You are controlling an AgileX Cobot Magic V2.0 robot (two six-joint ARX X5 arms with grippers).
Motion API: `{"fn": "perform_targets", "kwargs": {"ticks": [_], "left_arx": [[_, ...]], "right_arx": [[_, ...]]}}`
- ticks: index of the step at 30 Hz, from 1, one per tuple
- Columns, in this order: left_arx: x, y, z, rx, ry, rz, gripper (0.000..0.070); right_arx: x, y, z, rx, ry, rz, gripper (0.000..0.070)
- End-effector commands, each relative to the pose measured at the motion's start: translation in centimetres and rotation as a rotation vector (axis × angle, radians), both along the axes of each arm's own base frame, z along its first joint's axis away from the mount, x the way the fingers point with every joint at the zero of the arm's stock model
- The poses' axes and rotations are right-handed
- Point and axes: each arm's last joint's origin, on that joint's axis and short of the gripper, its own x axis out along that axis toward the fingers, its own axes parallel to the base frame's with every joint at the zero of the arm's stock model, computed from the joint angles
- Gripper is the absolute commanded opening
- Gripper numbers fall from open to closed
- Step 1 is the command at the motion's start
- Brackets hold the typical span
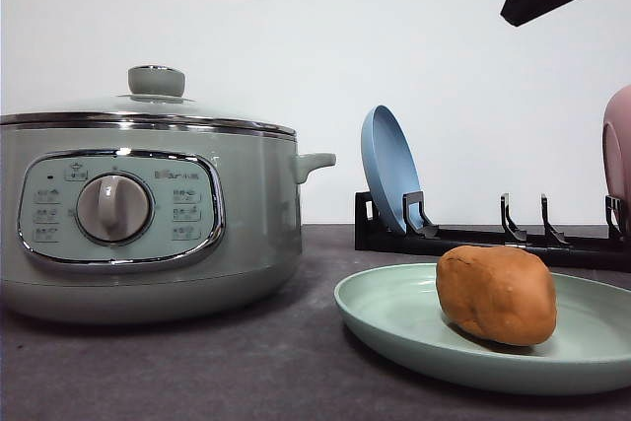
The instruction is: Transfer potato from steamer to green plate
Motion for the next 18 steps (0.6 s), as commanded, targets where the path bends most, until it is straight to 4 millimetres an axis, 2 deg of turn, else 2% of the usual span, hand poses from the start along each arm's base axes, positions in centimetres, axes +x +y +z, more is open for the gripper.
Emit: {"fn": "perform_targets", "kwargs": {"ticks": [1, 4, 7, 13, 18], "left_arx": [[-0.5, 0.9, -0.1, -0.009, -0.098, 0.045, 0.0003], [-2.2, 2.3, -1.8, -0.022, -0.214, 0.131, 0.0003], [-3.7, 3.4, -4.4, -0.026, -0.318, 0.214, 0.0003], [-5.4, 4.3, -11.1, -0.020, -0.449, 0.351, 0.0003], [-5.8, 4.6, -16.9, -0.017, -0.436, 0.423, 0.0003]], "right_arx": [[0.1, 0.2, 0.5, 0.004, -0.020, 0.013, 0.0000], [0.1, 0.2, 0.5, 0.004, -0.021, 0.013, 0.0000], [0.1, 0.2, 0.5, 0.004, -0.021, 0.013, 0.0000], [0.1, 0.2, 0.5, 0.004, -0.021, 0.013, 0.0000], [0.1, 0.2, 0.5, 0.005, -0.020, 0.013, 0.0000]]}}
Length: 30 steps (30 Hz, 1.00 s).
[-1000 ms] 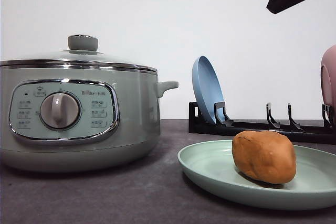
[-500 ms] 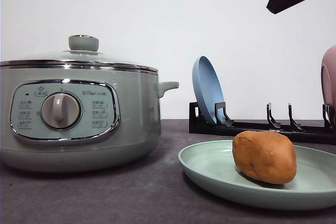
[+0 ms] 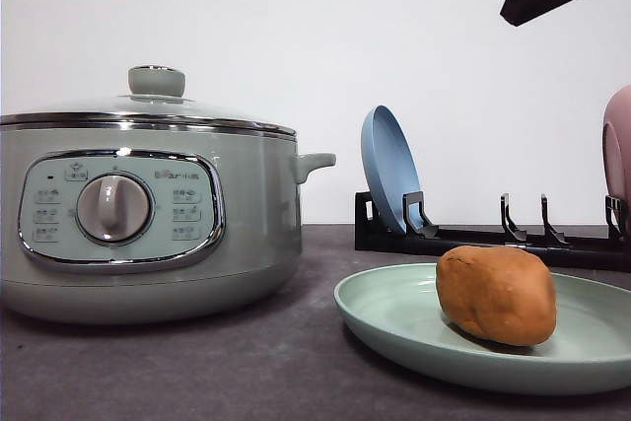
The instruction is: Transfer potato from steamer to green plate
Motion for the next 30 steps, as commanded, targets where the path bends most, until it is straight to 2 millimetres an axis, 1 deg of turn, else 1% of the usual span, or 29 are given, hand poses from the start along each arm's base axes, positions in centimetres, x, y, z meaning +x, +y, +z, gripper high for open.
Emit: {"fn": "perform_targets", "kwargs": {"ticks": [1, 5, 9, 14, 17, 21, 30], "left_arx": [[0.0, 0.1, -1.7, -0.004, 0.011, 0.022, 0.0003], [-0.2, 0.1, -5.7, -0.008, 0.061, 0.033, 0.0003], [-0.1, 0.2, -9.2, -0.012, 0.108, 0.051, 0.0003], [0.0, 0.2, -12.6, -0.015, 0.168, 0.053, 0.0003], [0.1, 0.2, -14.0, -0.016, 0.193, 0.053, 0.0003], [0.2, 0.2, -15.2, -0.017, 0.220, 0.054, 0.0003], [0.0, 0.2, -16.8, -0.019, 0.282, 0.054, 0.0003]], "right_arx": [[0.1, 0.2, 0.5, 0.005, -0.020, 0.013, 0.0000], [0.1, 0.2, 0.5, 0.005, -0.020, 0.013, 0.0000], [0.1, 0.2, 0.5, 0.005, -0.020, 0.013, 0.0000], [0.1, 0.2, 0.5, 0.005, -0.020, 0.013, 0.0000], [0.1, 0.2, 0.5, 0.005, -0.020, 0.013, 0.0000], [0.1, 0.2, 0.5, 0.005, -0.020, 0.013, 0.0000], [0.1, 0.2, 0.5, 0.005, -0.021, 0.013, 0.0000]]}}
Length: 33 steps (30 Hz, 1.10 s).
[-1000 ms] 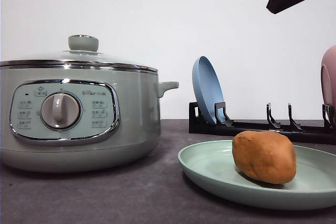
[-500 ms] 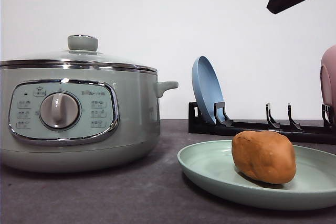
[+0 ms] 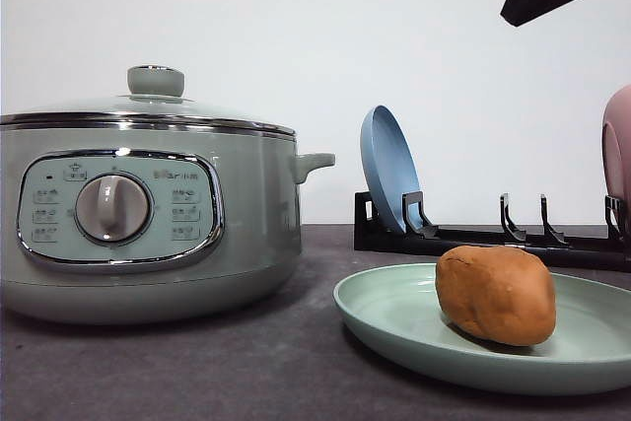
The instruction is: Transfer potato from steamer to green plate
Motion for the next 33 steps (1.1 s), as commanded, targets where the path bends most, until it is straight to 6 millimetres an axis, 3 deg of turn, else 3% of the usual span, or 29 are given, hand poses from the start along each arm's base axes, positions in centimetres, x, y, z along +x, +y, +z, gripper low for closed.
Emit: {"fn": "perform_targets", "kwargs": {"ticks": [1, 33], "left_arx": [[0.09, 0.03, -0.66, -0.001, 0.018, 0.005, 0.0003], [0.08, 0.03, -0.80, -0.002, 0.029, 0.005, 0.0003]], "right_arx": [[0.12, 0.19, 0.48, 0.005, -0.021, 0.013, 0.0000], [0.12, 0.20, 0.48, 0.006, -0.022, 0.013, 0.0000]]}}
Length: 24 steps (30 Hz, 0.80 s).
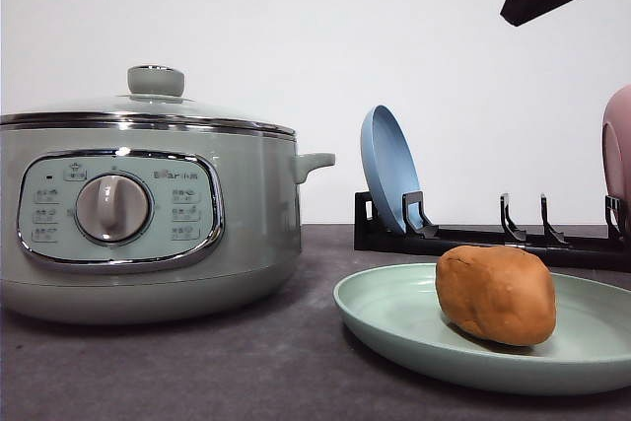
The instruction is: Transfer potato from steamer to green plate
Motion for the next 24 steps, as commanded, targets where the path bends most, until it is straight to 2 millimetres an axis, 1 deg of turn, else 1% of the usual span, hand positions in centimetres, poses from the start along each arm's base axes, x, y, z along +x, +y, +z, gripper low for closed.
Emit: {"fn": "perform_targets", "kwargs": {"ticks": [1, 4, 8, 12, 14, 17, 19, 24], "left_arx": [[0.1, 0.0, -0.8, -0.002, 0.028, 0.004, 0.0003], [0.1, 0.0, -0.8, -0.002, 0.028, 0.004, 0.0003], [0.1, 0.0, -0.8, -0.002, 0.028, 0.004, 0.0003], [0.1, 0.0, -0.8, -0.002, 0.028, 0.004, 0.0003], [0.1, 0.0, -0.8, -0.002, 0.028, 0.004, 0.0003], [0.1, 0.0, -0.8, -0.002, 0.028, 0.004, 0.0003], [0.1, 0.0, -0.8, -0.002, 0.028, 0.004, 0.0003], [0.1, 0.0, -0.8, -0.002, 0.028, 0.004, 0.0003]], "right_arx": [[0.1, 0.2, 0.5, 0.005, -0.022, 0.013, 0.0000], [0.1, 0.0, 0.6, -0.011, -0.053, 0.011, 0.0000], [0.3, -1.2, 1.5, -0.024, -0.179, -0.083, 0.0000], [0.1, -3.3, 2.6, 0.033, -0.379, -0.171, 0.0000], [-0.3, -4.5, 2.8, 0.051, -0.472, -0.229, 0.0000], [-1.1, -6.2, 2.4, 0.034, -0.589, -0.309, 0.0000], [-1.7, -7.2, 1.8, 0.020, -0.668, -0.362, 0.0000], [-2.6, -8.7, -0.8, 0.019, -0.828, -0.479, 0.0000]]}}
